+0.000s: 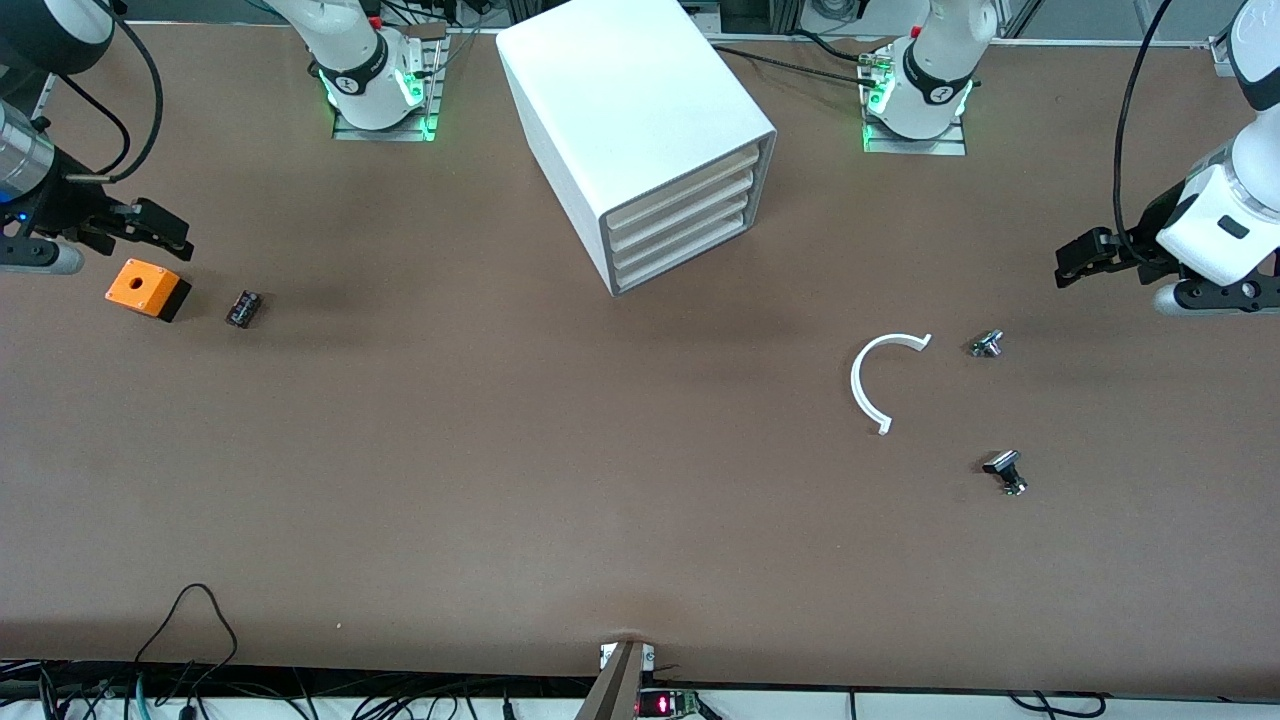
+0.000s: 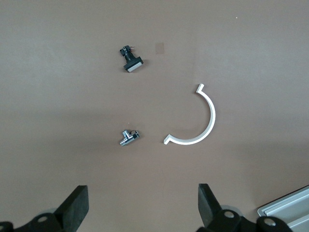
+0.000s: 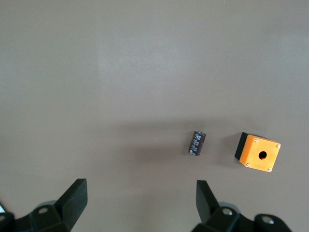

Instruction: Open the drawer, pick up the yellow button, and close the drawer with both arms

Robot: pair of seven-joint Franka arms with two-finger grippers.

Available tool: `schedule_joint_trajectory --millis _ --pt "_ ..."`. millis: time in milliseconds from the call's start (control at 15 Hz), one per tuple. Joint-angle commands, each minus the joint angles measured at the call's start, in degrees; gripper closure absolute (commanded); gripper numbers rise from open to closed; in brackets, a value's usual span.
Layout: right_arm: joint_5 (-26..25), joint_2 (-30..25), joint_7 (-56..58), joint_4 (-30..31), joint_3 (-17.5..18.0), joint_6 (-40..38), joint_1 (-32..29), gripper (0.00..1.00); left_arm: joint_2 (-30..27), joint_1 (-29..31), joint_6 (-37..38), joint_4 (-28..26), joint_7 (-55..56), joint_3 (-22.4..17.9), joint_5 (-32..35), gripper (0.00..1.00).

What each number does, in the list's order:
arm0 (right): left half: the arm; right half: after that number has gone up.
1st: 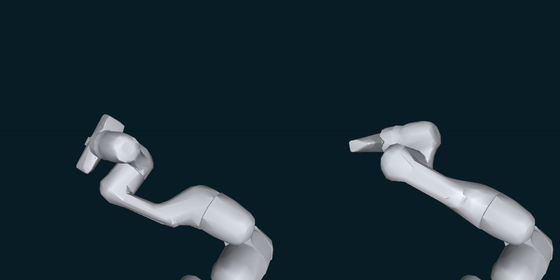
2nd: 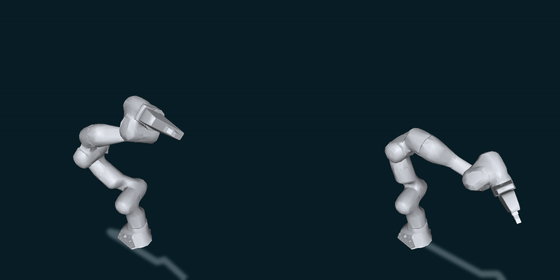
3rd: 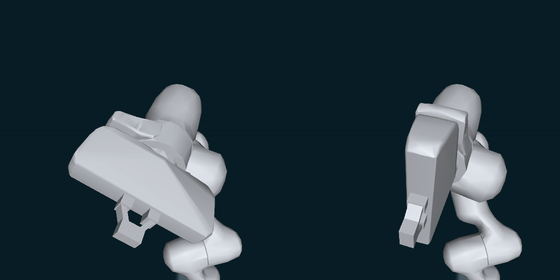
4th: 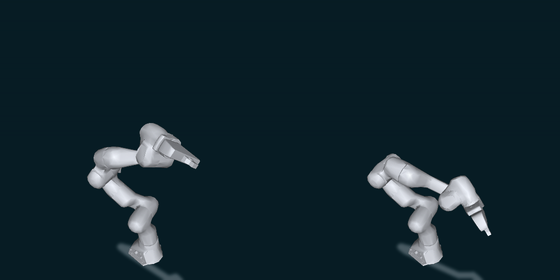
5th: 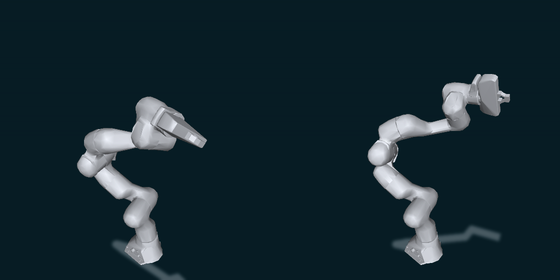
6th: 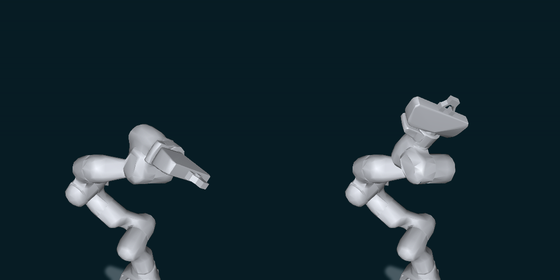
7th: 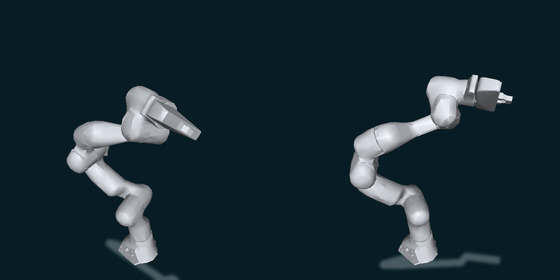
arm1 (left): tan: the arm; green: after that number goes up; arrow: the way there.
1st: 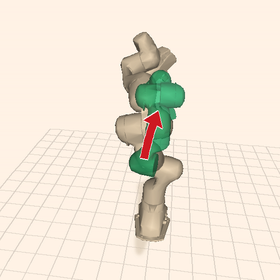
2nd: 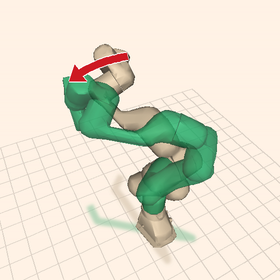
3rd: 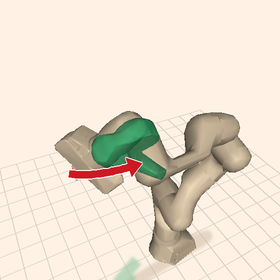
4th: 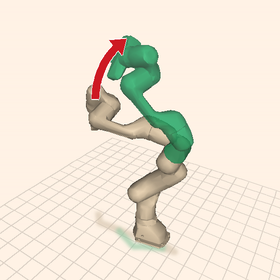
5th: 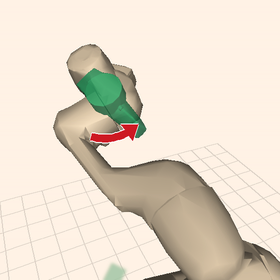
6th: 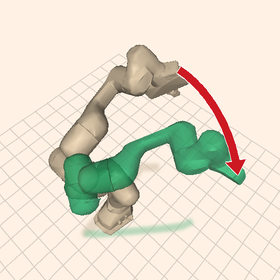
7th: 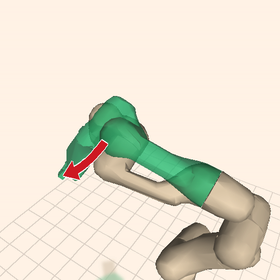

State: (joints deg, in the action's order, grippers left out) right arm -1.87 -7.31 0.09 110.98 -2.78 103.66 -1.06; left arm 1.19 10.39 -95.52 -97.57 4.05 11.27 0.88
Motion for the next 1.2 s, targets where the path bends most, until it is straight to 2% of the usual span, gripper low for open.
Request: schedule_joint_trajectory --millis 0,600,867,1133 --pt "1.1 -1.4 1.1 1.3 -0.1 0.4 -0.2 0.0 0.0 0.2 -0.7 0.5 -1.3 0.2 2.0 0.0" --pt "1.2 -1.0 1.1 0.5 -0.1 -0.9 -0.2 0.0 1.0 0.2 -0.5 1.4 -1.2 0.2 2.0 0.0" --pt "1.1 -0.2 1.1 -0.1 -0.1 -0.6 -0.2 0.0 5.0 -1.4 -0.6 1.7 -1.3 1.5 2.2 0.0" --pt "1.1 0.5 1.2 -1.1 -0.2 -0.8 -0.2 0.0 5.5 -2.0 -0.3 1.6 -1.3 2.3 1.9 0.0"
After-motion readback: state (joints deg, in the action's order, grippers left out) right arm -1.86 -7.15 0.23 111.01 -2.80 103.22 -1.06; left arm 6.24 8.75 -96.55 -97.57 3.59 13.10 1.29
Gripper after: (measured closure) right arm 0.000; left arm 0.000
